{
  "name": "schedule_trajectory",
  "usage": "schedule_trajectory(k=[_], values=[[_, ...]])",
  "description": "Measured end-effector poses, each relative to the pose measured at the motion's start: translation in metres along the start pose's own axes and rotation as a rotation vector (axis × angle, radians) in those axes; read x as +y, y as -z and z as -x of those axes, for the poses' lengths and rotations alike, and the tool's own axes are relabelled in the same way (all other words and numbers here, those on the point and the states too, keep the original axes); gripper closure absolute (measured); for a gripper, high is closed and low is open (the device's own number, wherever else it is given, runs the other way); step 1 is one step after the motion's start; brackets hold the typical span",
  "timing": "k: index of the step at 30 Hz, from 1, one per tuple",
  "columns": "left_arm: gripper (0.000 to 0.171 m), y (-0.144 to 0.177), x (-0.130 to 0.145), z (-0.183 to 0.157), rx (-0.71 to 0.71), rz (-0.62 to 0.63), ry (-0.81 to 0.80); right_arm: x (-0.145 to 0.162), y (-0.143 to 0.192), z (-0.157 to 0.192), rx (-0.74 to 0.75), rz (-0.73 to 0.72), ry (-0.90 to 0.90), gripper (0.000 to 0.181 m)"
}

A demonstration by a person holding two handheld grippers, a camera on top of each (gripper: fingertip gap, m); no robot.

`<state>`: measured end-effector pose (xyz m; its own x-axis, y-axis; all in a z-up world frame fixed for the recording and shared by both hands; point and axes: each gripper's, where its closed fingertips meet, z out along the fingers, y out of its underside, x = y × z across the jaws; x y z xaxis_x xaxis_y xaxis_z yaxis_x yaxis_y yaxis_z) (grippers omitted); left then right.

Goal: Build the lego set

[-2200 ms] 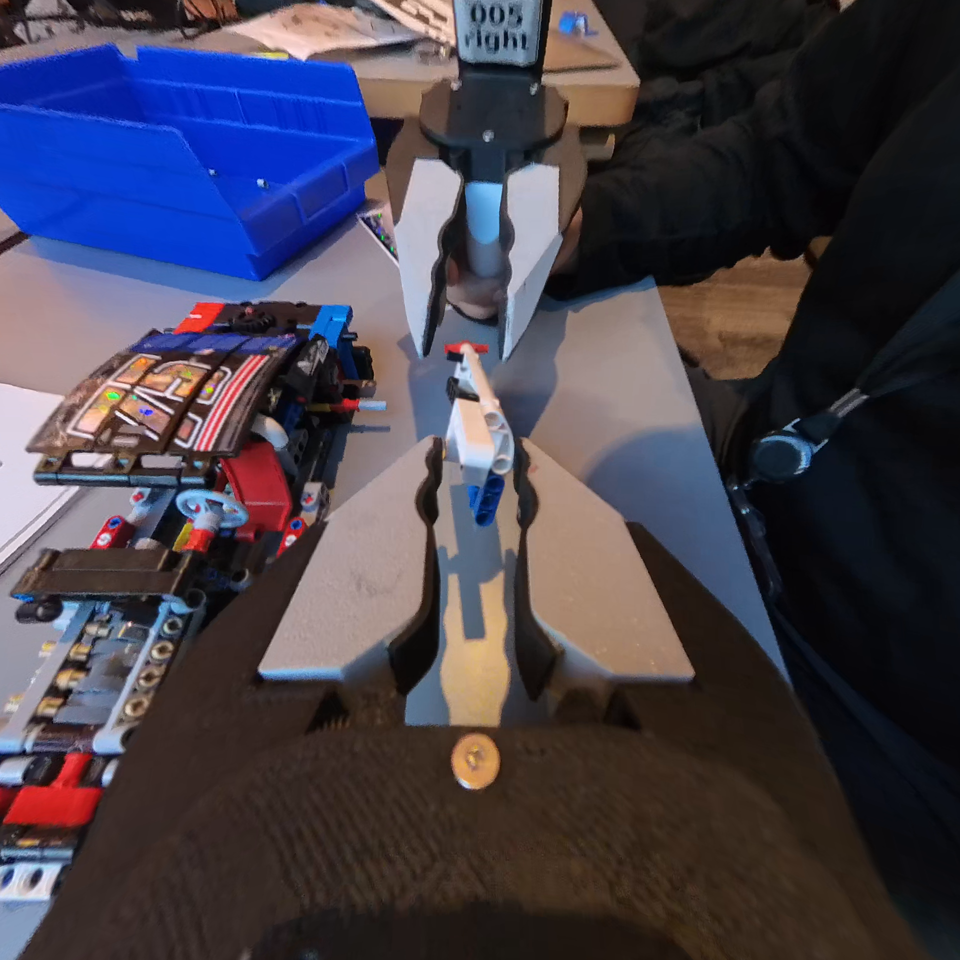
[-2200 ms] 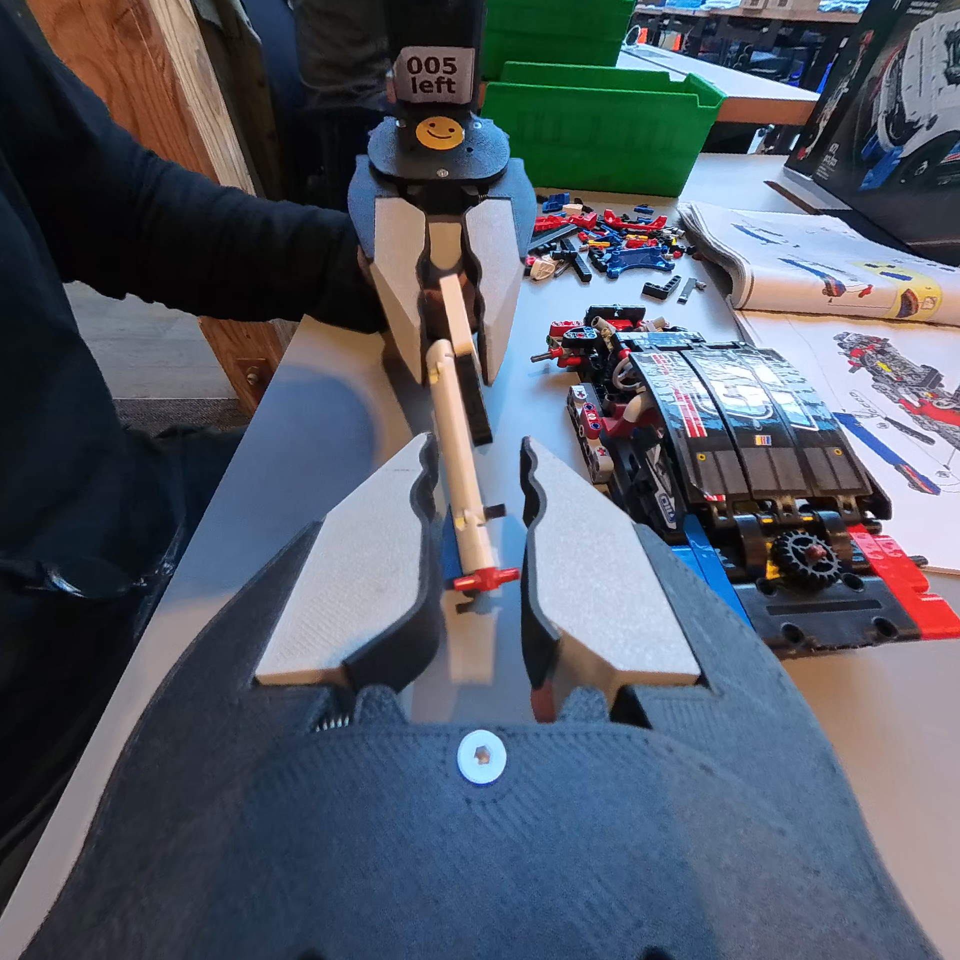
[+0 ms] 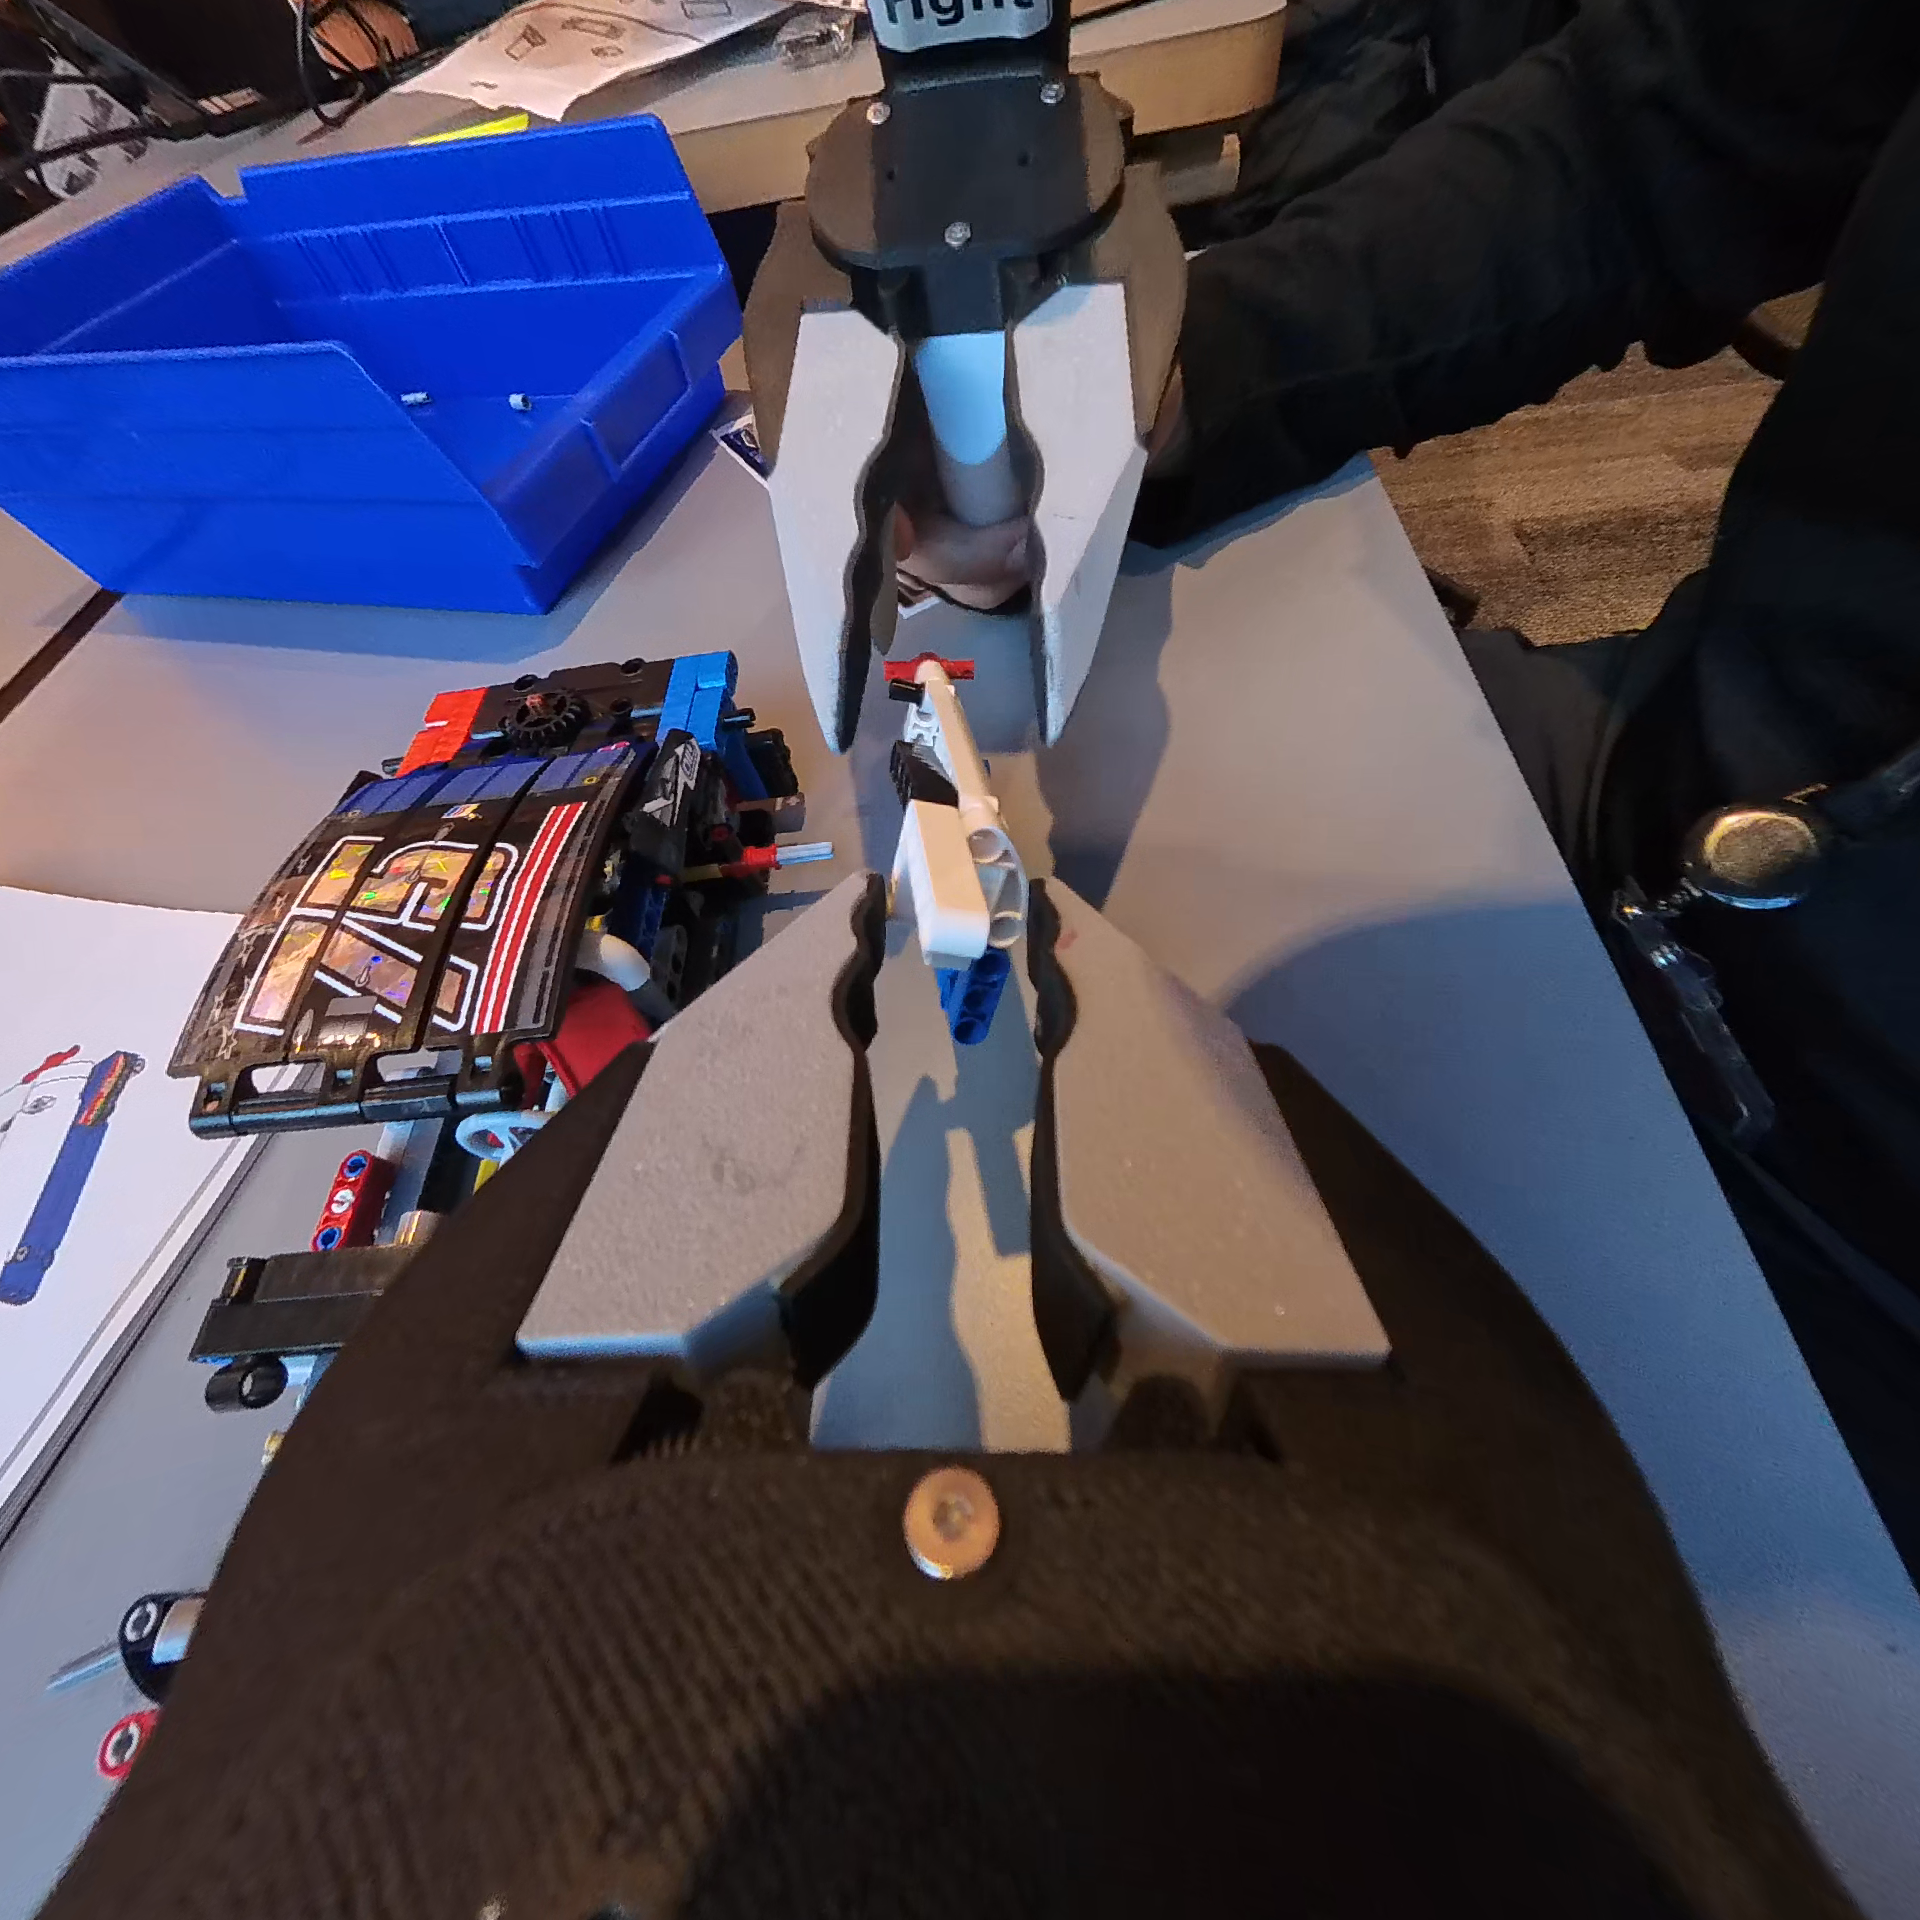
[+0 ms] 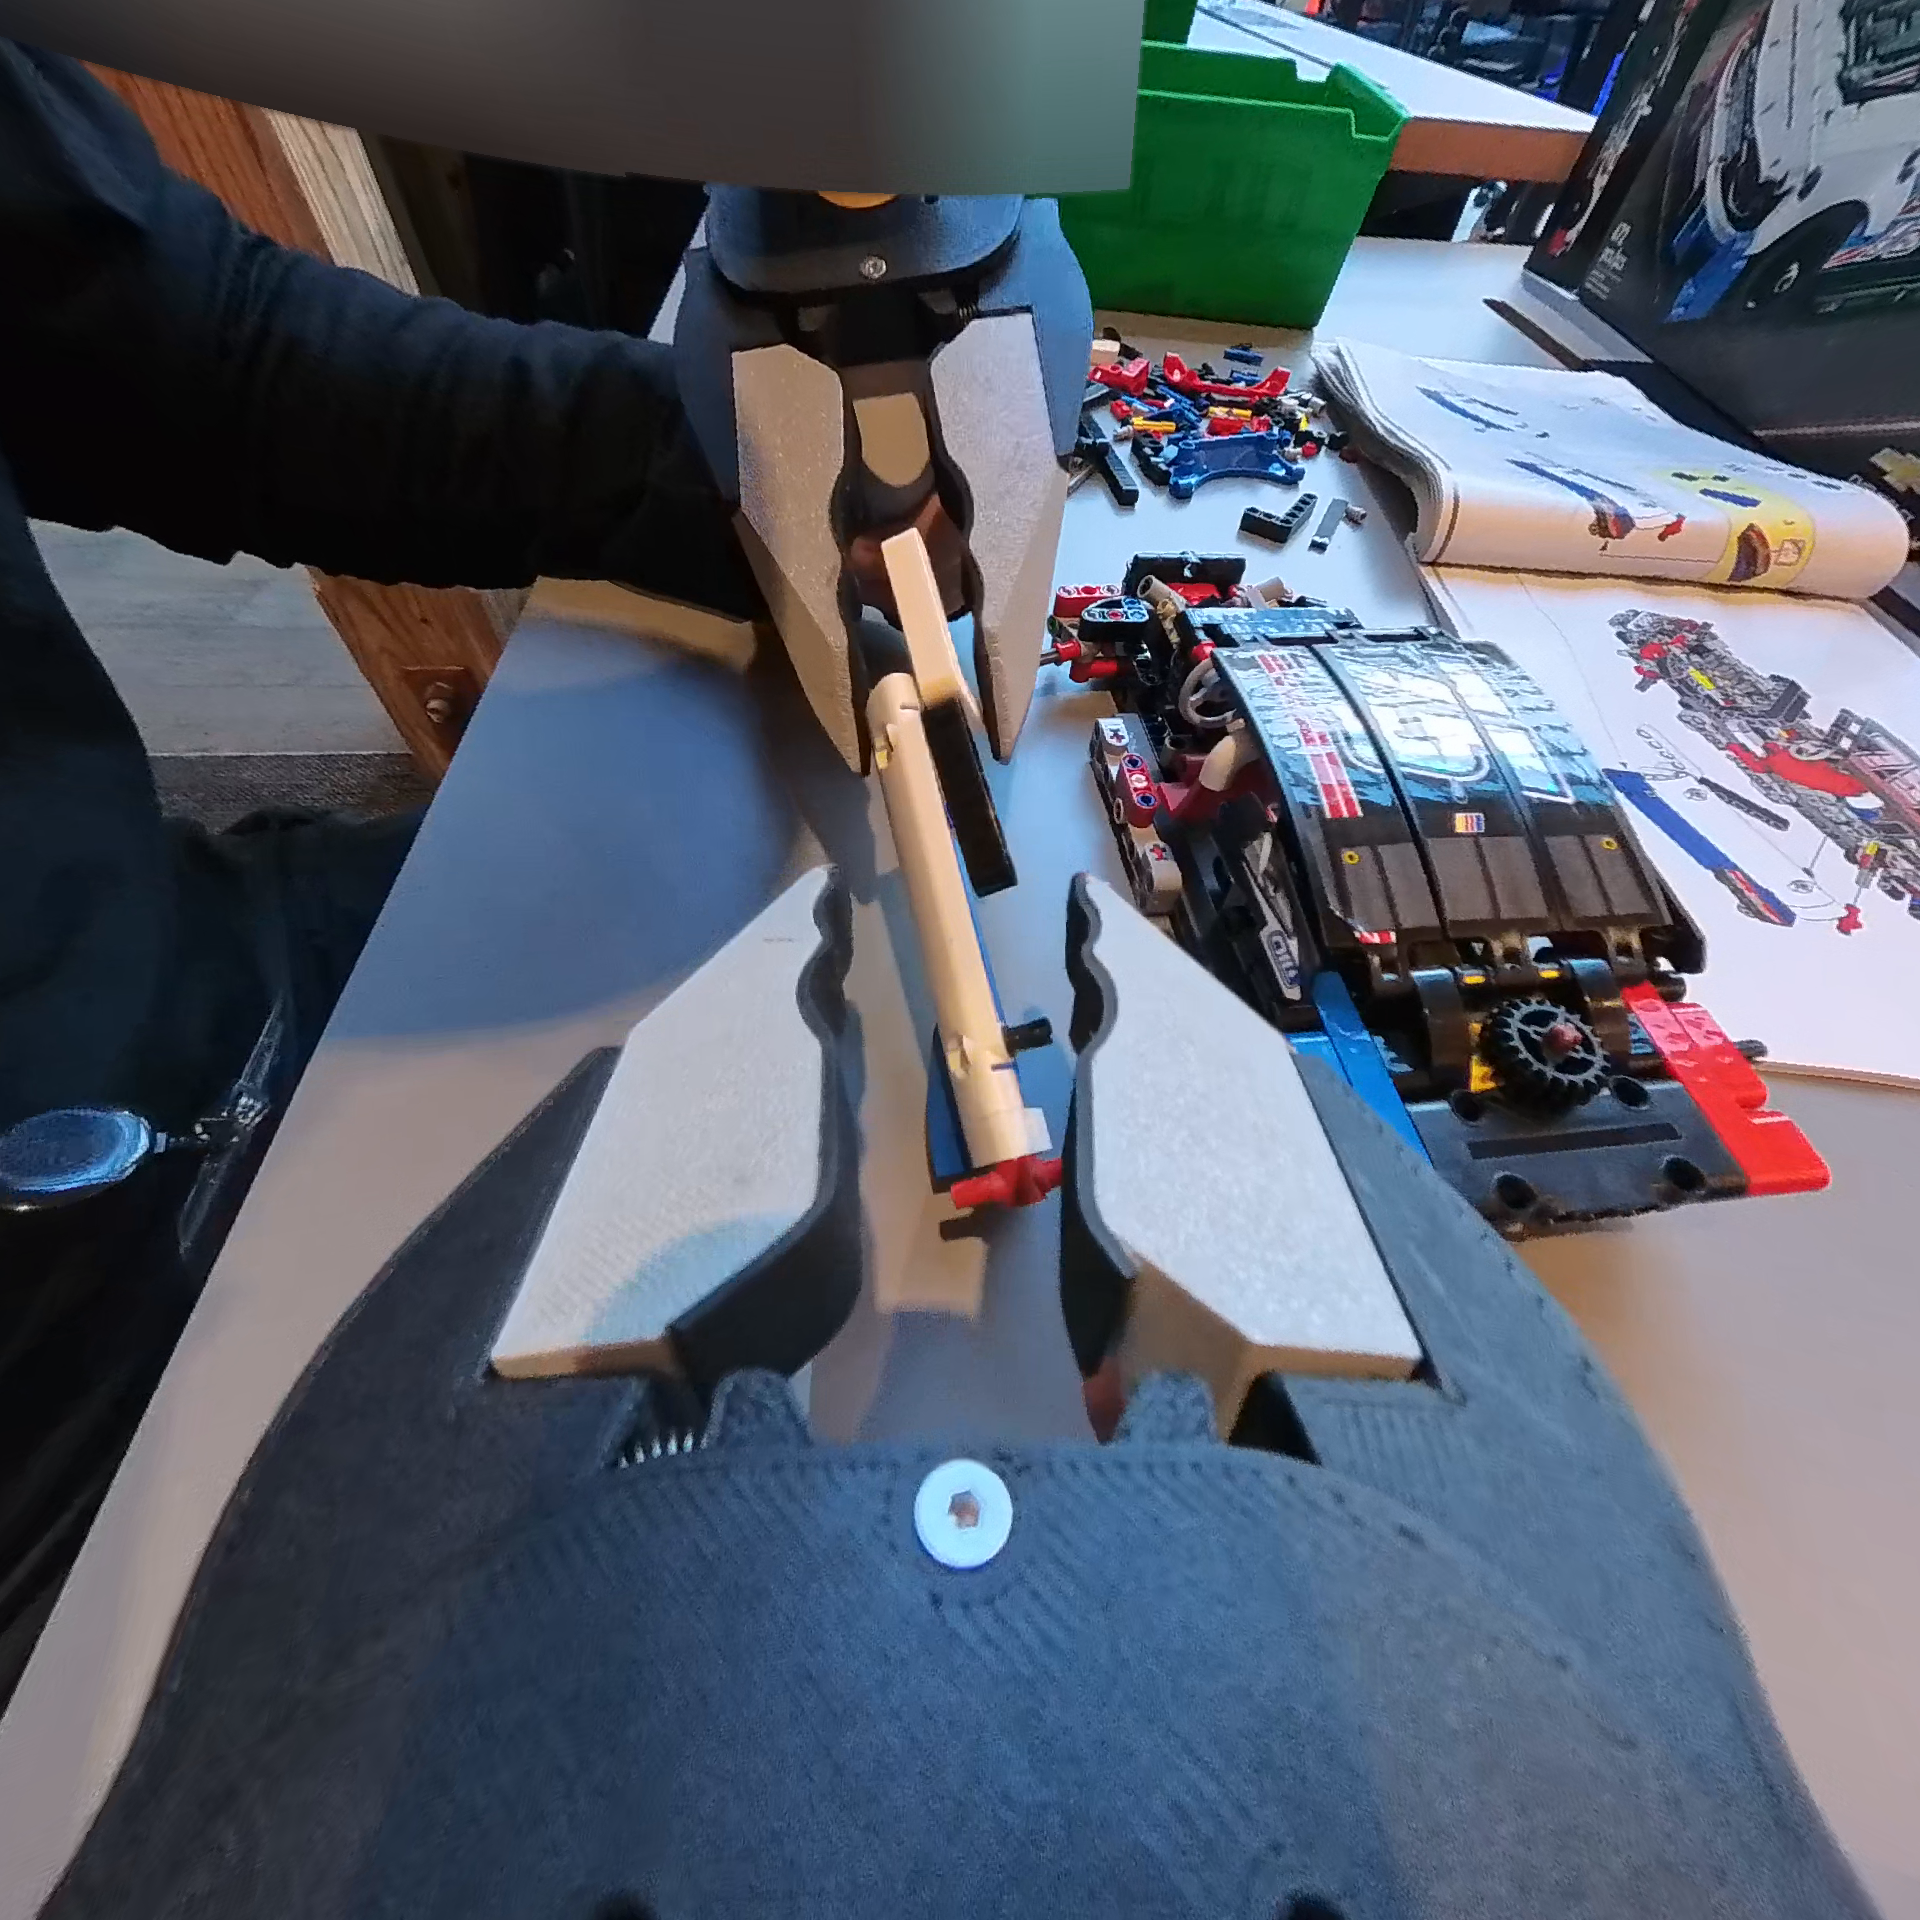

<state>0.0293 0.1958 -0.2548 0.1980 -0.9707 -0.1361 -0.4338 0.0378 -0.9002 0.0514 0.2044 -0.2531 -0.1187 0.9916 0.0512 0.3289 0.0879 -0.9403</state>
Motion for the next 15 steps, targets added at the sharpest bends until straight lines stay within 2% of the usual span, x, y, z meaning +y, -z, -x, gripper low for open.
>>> schedule_trajectory(k=[8,15], values=[[0.147,0.0024,-0.0009,0.0016,-0.013,0.001,-0.007,0.0015,-0.0011,-0.0054,0.022,0.007,0.0,0.154],[0.147,0.0021,0.0001,0.0016,-0.015,0.008,-0.011,0.001,-0.001,-0.0071,0.024,0.003,-0.006,0.156]])
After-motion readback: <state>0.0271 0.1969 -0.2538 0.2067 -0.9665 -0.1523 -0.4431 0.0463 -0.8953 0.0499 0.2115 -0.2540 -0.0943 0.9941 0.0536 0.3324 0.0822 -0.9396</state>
